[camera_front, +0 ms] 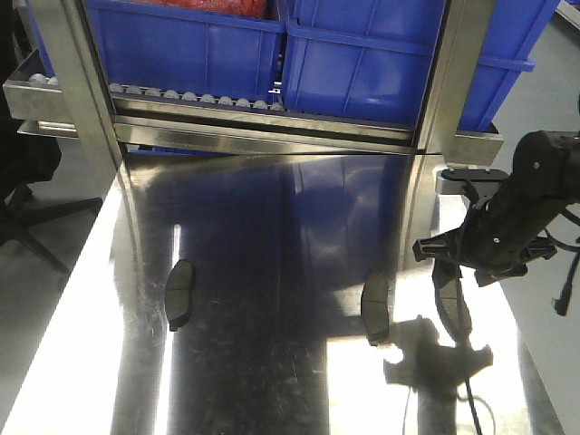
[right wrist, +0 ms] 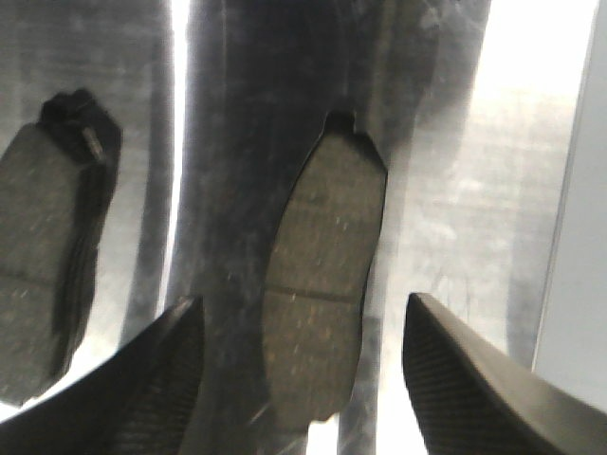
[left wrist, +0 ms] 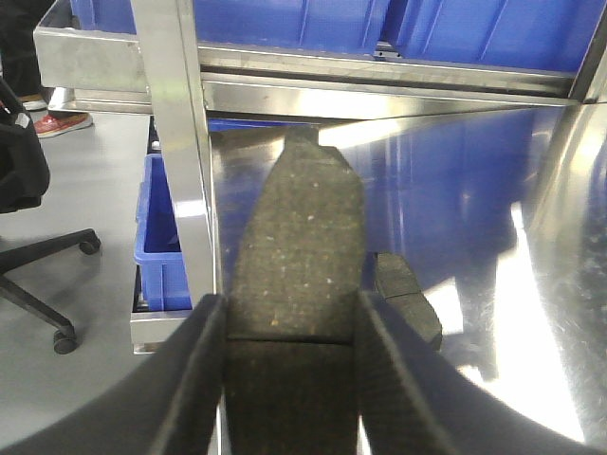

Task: Move and align brake pads A on conveyor
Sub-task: 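Lower the right gripper onto the brake pad nearest it and grasp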

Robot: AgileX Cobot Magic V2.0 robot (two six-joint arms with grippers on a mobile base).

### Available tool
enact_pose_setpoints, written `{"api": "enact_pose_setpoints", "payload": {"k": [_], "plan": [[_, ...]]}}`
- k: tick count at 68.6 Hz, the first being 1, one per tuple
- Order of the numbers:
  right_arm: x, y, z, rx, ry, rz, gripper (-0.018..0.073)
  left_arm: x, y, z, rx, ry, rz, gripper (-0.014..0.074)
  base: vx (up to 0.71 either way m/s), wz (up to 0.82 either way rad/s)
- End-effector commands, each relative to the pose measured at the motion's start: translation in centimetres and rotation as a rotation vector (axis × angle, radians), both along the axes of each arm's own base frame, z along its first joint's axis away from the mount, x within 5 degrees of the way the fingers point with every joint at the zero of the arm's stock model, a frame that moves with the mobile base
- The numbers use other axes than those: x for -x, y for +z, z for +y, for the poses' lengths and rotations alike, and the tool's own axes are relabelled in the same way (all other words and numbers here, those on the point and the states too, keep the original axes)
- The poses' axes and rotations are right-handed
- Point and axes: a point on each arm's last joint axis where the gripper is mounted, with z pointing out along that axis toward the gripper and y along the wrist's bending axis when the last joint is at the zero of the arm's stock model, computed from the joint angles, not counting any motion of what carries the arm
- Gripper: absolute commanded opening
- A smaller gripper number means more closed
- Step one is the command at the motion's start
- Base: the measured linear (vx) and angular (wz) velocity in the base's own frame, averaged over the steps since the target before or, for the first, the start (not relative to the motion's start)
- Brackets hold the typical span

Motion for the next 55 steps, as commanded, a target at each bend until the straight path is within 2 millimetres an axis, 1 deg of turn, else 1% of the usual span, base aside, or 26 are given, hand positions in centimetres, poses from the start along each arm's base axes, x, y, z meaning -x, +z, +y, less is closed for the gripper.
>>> {"api": "enact_pose_setpoints", "payload": {"k": [1, 8, 20, 30, 36, 42, 47, 55], "plan": [[-0.8, 1.6, 0.0, 0.004, 0.005, -0.051, 0.0449, -0.2, 1.8, -0.1, 0.027, -0.001, -0.116, -0.0006, 0.00, 0.00], [-1.4, 0.9, 0.1, 0.007, 0.007, -0.014, 0.0448, -0.2, 1.8, -0.1, 0.027, -0.001, -0.116, -0.0006, 0.00, 0.00], [-1.9, -0.5, 0.1, 0.010, 0.008, 0.027, 0.0438, -0.2, 1.8, -0.1, 0.027, -0.001, -0.116, -0.0006, 0.00, 0.00], [-2.1, -1.2, 0.2, 0.012, 0.008, 0.046, 0.0410, -0.2, 1.8, -0.1, 0.027, -0.001, -0.116, -0.0006, 0.00, 0.00], [-2.1, -1.5, 0.2, 0.014, 0.008, 0.063, 0.0377, -0.2, 1.8, -0.1, 0.027, -0.001, -0.116, -0.0006, 0.00, 0.00], [-2.0, -1.7, 0.2, 0.015, 0.009, 0.077, 0.0323, -0.2, 1.8, -0.1, 0.027, -0.001, -0.116, -0.0006, 0.00, 0.00], [-2.0, -1.9, 0.1, 0.016, 0.010, 0.082, 0.0260, -0.2, 1.8, -0.1, 0.027, -0.001, -0.116, -0.0006, 0.00, 0.00], [-2.0, -1.7, 0.1, 0.018, 0.016, 0.080, 0.0111, -0.2, 1.8, -0.1, 0.027, -0.001, -0.116, -0.0006, 0.00, 0.00]]}}
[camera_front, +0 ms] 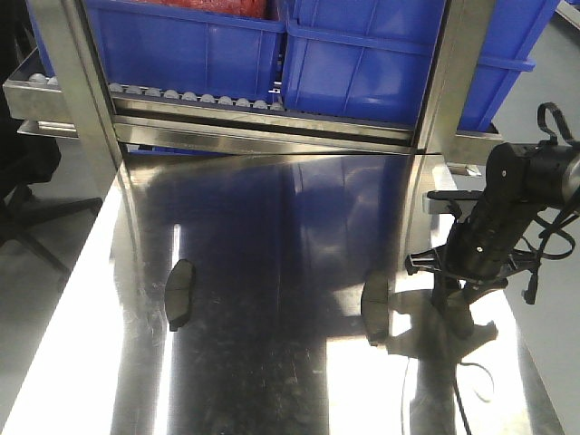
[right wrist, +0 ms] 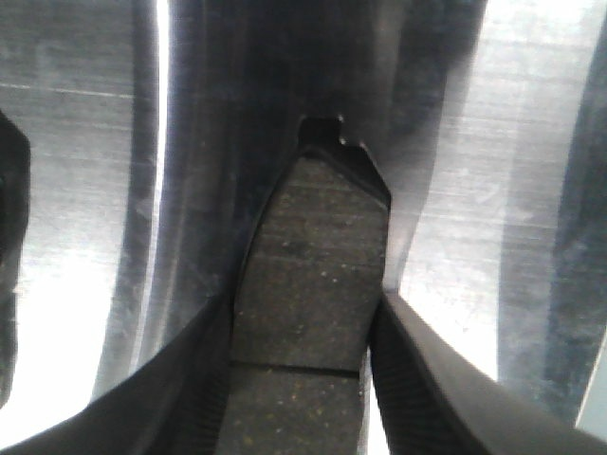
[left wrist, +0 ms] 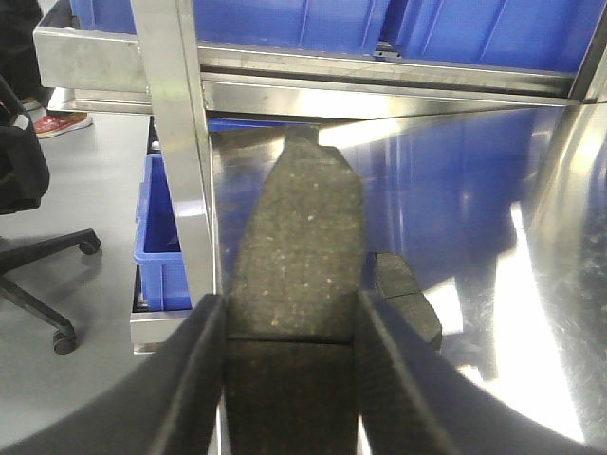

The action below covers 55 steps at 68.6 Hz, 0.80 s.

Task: Move and align brake pads A on conveyor
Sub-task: 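Lower the right gripper onto the brake pad nearest it and grasp, then lift the grasped brake pad off the table with the right gripper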

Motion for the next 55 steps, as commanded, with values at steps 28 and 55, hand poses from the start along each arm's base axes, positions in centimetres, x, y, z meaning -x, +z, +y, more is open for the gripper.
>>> {"api": "enact_pose_setpoints", "payload": {"k": [28, 55], "plan": [[2.2, 7.2, -0.6, 0.006, 0.018, -0.368, -0.0008, -0.2, 1.8, -0.1, 0.027, -0.001, -0.116, -0.0006, 0.00, 0.00], [10.1, 13.8, -1.7, 0.010, 0.029, -0.722, -0.0006, -0.2, 1.8, -0.1, 0.027, -0.001, -0.116, -0.0006, 0.00, 0.00]]}}
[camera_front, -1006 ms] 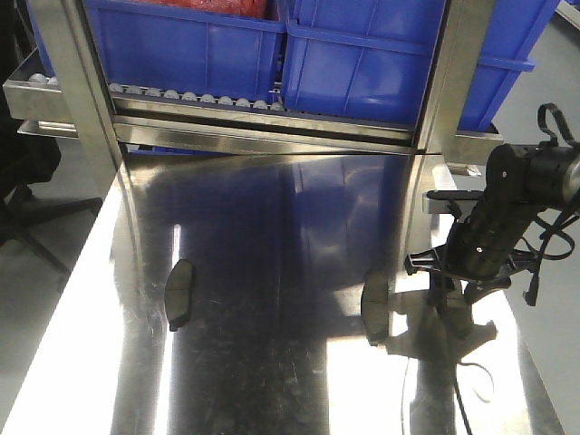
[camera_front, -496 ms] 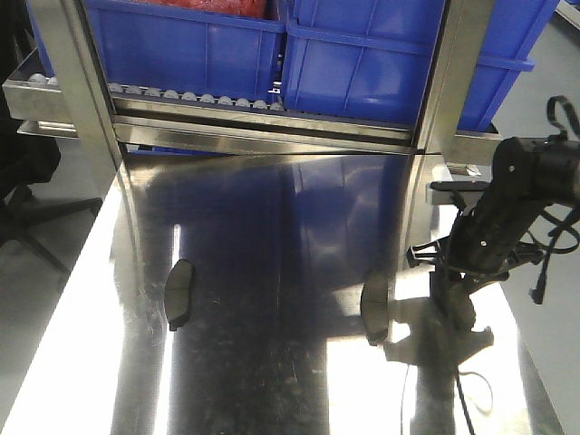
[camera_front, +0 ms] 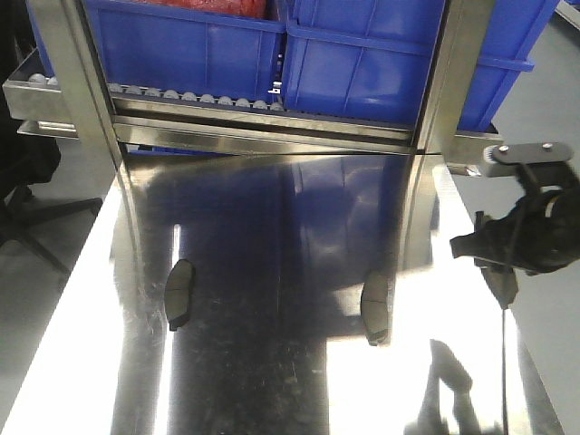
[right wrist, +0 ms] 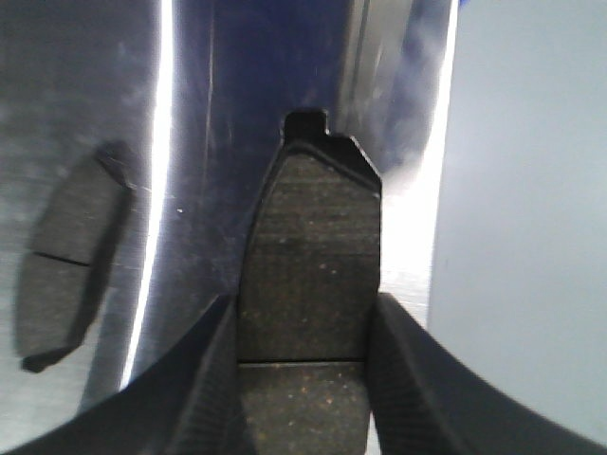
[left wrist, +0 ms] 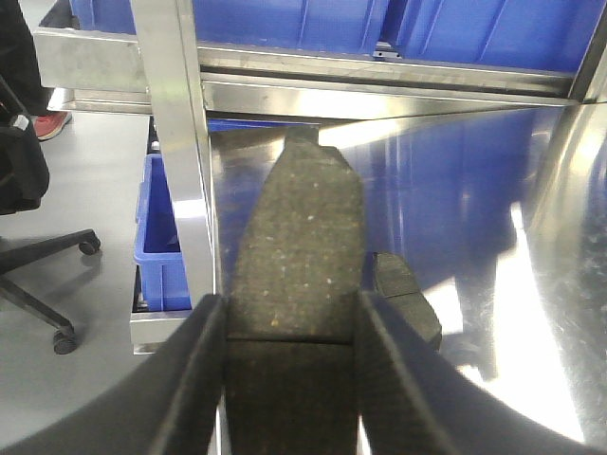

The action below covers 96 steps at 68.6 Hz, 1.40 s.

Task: Move and align brake pads A on conveyor
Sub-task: 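Lift the grasped brake pad off the table with the right gripper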

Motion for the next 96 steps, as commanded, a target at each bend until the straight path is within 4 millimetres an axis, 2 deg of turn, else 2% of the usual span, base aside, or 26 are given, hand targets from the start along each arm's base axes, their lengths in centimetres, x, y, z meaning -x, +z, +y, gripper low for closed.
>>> {"api": "enact_pose_setpoints", "payload": {"k": [1, 12, 21, 36, 49, 56, 64, 96], "plan": [[1.8, 4.1, -0.3, -0.007, 0.011, -0.232, -0.0006, -0.2, 1.8, -0.1, 0.027, -0.001, -0.116, -0.0006, 0.00, 0.00], [6.1, 6.6, -0.7, -0.013, 0.024, -0.437, -0.0006, -0.2, 1.8, -0.1, 0.027, -0.001, -0.116, -0.0006, 0.00, 0.00], [9.5, 7.5, -1.1, -0.013, 0.033, -0.573, -0.0006, -0.2, 1.8, -0.1, 0.027, -0.001, -0.116, -0.0006, 0.00, 0.00], [15.0, 6.9, -1.6, -0.036, 0.027, -0.737, -0.0006, -0.2, 1.8, -0.1, 0.027, -0.001, -0.116, -0.0006, 0.00, 0.00], [18.4, 5.7, -2.0, -0.048, 0.024, -0.868, -0.0006, -0.2, 1.8, -0.1, 0.027, -0.001, -0.116, -0.0006, 0.00, 0.00], [19.4, 5.0, -2.1, -0.050, 0.023, -0.915, -0.0006, -0.2, 1.8, -0.1, 0.027, -0.001, -0.116, -0.0006, 0.00, 0.00], [19.9, 5.0, -2.1, -0.052, 0.023, -0.937, -0.0006, -0.2, 1.8, -0.1, 0.027, -0.001, -0.116, -0.0006, 0.00, 0.00], [19.9, 5.0, -2.1, -0.053, 0.022, -0.936, -0.0006, -0.2, 1.8, -0.1, 0.027, -0.001, -0.116, -0.0006, 0.00, 0.00]]}}
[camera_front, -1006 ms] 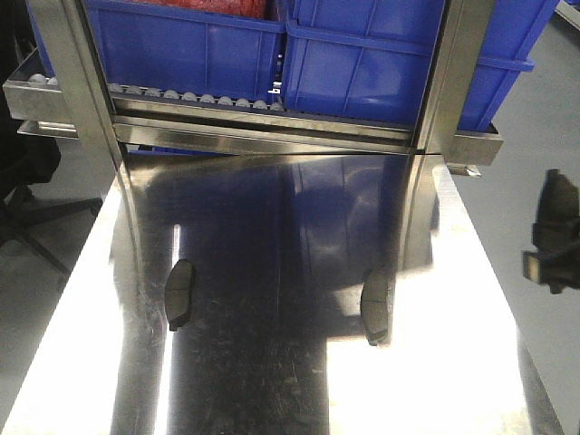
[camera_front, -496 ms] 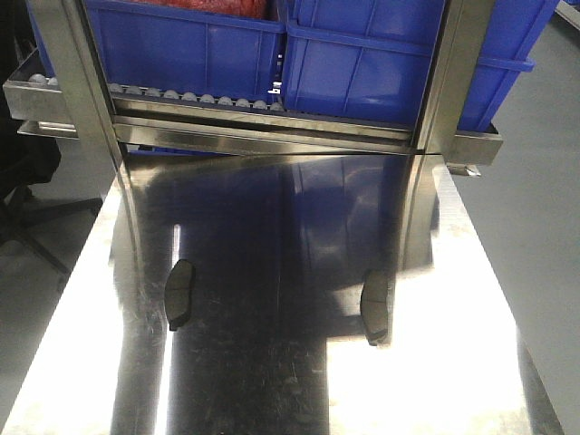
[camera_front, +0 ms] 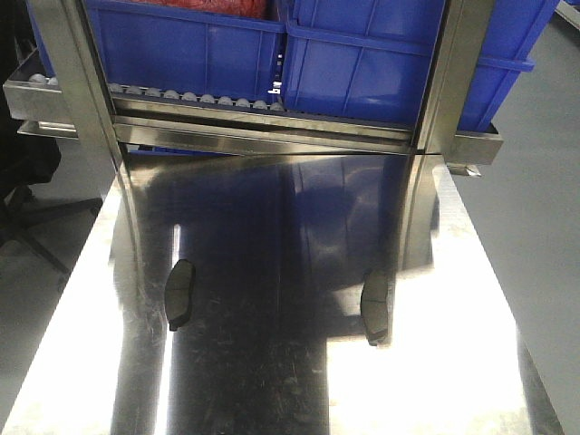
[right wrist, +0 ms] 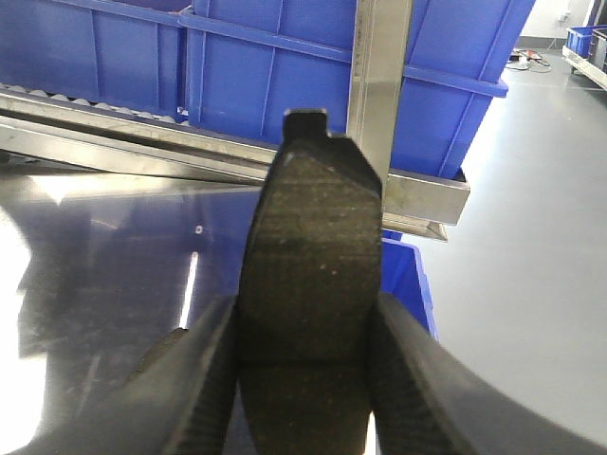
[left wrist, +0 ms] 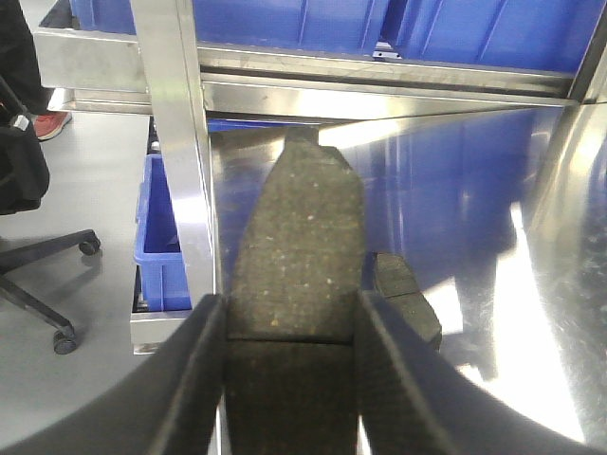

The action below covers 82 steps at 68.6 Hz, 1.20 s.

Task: Move and align brake pads A on conveyor
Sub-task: 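Lift the grasped brake pad off the table with the right gripper, then turn the base away from the table holding both brake pads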

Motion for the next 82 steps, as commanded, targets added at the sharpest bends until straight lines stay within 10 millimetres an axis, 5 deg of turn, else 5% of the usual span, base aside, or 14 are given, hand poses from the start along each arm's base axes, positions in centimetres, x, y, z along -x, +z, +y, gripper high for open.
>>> {"api": "enact_pose_setpoints", "payload": {"k": [1, 51, 82], "plan": [[-0.11, 1.85, -0.02, -0.002, -0.001, -0.125, -0.0006, -0.16, 1.75, -0.06, 0.027, -0.001, -0.116, -0.0006, 0.00, 0.00], [-0.11, 1.85, -0.02, -0.002, -0.001, -0.125, -0.0006, -0.16, 1.75, -0.06, 0.027, -0.001, -0.116, -0.0006, -0.01, 0.04], [-0.11, 1.85, -0.02, -0.002, -0.001, -0.125, -0.0006, -0.16, 1.75, -0.06, 0.027, -0.001, -0.116, -0.0006, -0.16, 0.85]]}}
